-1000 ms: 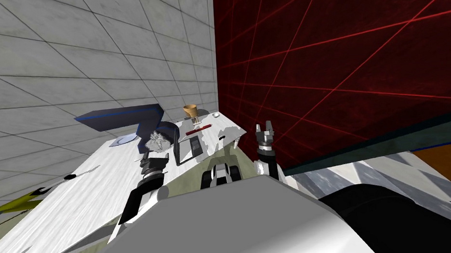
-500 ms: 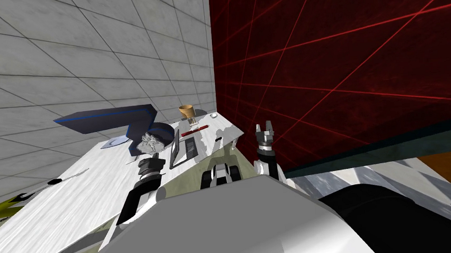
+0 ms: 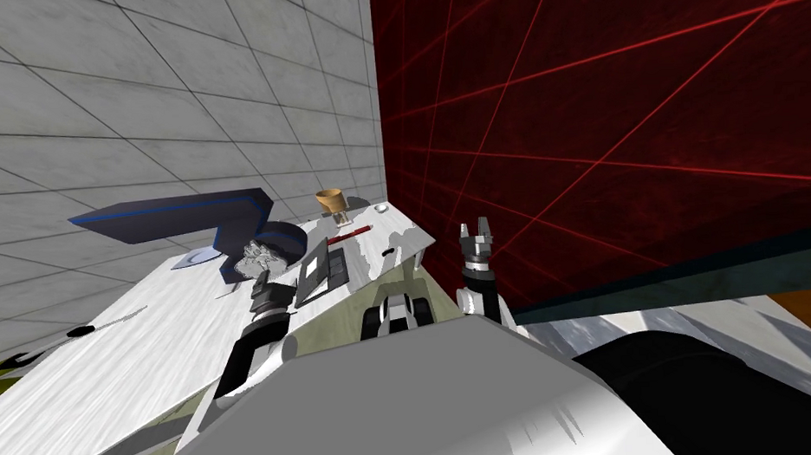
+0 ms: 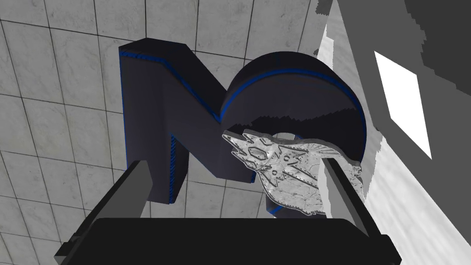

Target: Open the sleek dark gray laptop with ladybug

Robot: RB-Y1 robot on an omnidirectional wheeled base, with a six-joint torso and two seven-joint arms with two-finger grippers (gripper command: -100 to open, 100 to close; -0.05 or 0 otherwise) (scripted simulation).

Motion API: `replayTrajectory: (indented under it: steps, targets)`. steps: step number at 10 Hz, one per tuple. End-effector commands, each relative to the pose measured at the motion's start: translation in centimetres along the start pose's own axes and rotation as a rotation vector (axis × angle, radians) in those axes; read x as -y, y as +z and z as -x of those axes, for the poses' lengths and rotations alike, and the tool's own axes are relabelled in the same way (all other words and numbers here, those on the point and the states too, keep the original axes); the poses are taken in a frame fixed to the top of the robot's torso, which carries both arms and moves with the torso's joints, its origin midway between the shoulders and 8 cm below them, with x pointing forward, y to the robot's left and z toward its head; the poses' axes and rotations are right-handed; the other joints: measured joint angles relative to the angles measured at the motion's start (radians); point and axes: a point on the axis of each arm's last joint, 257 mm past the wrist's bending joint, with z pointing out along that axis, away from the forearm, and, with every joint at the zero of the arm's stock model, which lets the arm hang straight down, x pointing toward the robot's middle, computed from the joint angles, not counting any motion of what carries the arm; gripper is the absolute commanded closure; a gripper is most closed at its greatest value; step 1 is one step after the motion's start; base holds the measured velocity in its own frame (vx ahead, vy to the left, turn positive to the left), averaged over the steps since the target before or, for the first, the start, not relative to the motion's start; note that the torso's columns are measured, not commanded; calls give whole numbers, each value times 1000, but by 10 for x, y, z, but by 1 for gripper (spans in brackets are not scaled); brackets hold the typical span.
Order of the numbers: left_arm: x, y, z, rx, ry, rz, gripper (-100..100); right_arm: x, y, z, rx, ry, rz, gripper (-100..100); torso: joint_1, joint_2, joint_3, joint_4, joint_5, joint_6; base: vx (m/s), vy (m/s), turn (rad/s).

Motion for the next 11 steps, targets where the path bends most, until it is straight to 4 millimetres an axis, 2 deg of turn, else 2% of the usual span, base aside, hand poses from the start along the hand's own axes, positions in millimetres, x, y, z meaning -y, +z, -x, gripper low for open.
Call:
replayTrajectory:
  steps: [1,11]
  targets:
    - [-10,4,0,-7,21,-1,-100,0,0,0,0,0,0,0,-2,0,0,0,-1,0,-6,-34,13]
    - [-47,16,-7,-30,80,6,-100,0,0,0,0,0,0,0,-2,-1,-1,0,-1,0,0,-32,11]
